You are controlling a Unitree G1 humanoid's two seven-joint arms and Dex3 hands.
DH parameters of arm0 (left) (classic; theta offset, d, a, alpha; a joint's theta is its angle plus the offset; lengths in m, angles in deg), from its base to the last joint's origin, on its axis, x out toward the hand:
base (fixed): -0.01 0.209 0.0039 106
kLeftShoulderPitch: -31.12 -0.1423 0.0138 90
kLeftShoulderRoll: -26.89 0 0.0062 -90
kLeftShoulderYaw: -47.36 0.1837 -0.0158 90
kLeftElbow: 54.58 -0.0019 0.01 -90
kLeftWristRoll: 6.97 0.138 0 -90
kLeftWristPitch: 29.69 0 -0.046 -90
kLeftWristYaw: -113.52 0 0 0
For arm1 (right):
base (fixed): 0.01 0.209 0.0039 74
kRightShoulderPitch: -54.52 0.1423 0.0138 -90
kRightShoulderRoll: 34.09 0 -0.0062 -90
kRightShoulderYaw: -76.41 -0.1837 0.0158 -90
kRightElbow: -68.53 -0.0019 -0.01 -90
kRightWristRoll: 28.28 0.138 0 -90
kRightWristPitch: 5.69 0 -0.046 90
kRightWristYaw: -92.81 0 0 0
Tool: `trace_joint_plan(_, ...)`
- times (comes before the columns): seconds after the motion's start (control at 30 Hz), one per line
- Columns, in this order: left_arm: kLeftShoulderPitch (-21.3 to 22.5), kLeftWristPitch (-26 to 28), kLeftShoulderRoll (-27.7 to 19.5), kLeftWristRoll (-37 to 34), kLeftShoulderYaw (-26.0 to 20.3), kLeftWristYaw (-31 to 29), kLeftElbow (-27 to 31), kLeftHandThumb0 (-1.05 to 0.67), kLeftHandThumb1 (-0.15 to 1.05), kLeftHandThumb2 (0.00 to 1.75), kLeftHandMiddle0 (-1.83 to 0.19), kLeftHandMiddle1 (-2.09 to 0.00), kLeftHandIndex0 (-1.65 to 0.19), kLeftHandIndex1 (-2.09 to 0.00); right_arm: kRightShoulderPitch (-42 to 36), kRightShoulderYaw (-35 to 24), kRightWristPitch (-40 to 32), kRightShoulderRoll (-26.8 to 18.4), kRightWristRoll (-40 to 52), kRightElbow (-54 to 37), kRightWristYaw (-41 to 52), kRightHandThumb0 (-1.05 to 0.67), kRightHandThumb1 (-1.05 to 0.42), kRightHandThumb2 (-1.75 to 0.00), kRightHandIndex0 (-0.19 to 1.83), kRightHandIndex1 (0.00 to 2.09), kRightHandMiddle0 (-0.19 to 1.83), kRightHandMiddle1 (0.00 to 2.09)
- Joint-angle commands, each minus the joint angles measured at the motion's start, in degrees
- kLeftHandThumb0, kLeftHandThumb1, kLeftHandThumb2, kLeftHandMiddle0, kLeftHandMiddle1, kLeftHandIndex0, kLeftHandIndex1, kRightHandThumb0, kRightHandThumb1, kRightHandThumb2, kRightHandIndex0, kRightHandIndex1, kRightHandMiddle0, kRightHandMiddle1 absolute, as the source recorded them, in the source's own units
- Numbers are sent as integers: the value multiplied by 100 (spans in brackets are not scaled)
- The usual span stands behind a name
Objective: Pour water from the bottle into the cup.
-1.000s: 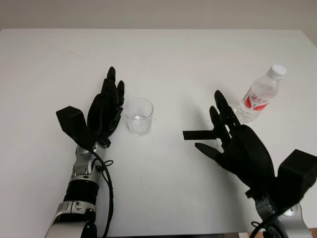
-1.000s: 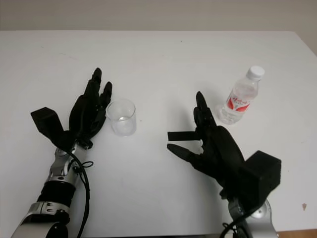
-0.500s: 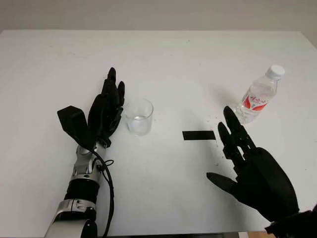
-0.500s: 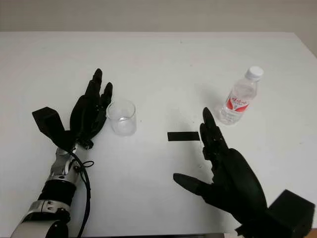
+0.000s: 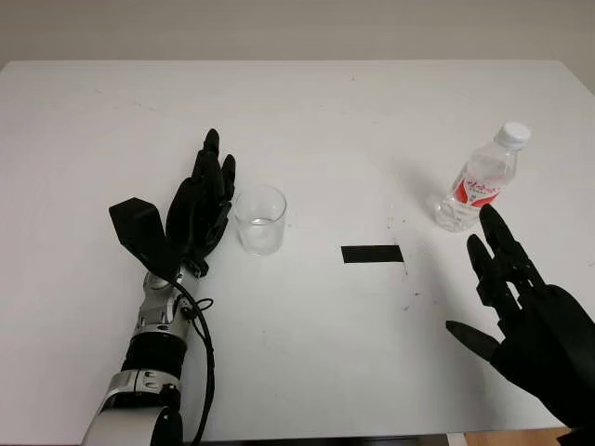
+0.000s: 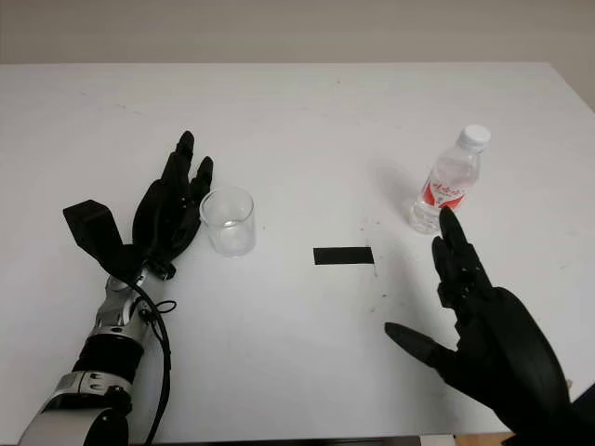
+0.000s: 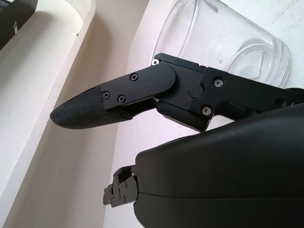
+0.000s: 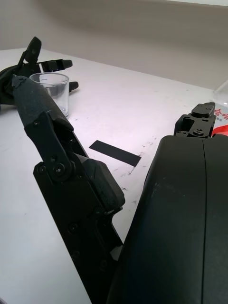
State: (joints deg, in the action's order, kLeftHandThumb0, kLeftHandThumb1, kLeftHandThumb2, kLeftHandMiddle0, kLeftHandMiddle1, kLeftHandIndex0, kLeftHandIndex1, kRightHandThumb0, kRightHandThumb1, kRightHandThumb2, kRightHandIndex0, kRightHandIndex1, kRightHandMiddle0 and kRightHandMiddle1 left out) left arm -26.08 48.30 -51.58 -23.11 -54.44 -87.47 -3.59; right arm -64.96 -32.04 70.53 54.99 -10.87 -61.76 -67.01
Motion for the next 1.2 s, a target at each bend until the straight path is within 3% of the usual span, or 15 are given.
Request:
trace_joint_plan(0.0, 60, 12, -62, -31, -37, -41, -98, -85, 105, 72, 16, -5, 19, -2, -68, -126, 26, -75, 73, 57, 57, -87, -90, -5, -19, 0, -19, 0)
trace_joint_plan(0.5, 177, 93, -161, -12, -99, -104, -215, -85, 105, 72, 17, -5, 19, 0, -238, -661, 245, -120, 173, 409, 181, -81, -91, -6, -19, 0, -19, 0)
trace_joint_plan(0.97, 105, 126, -157, -9, -92, -86, -121, -85, 105, 72, 16, -6, 19, 0, 640, -910, -266, -352, 300, 910, -163, -73, -88, -5, -19, 0, -18, 1)
trace_joint_plan(1.17, 47, 152, -171, 21, -79, -64, -52, -86, 105, 72, 17, -5, 19, 0, 1155, -730, -266, -593, -38, 1378, -185, -80, -87, -5, -19, 0, -19, 0)
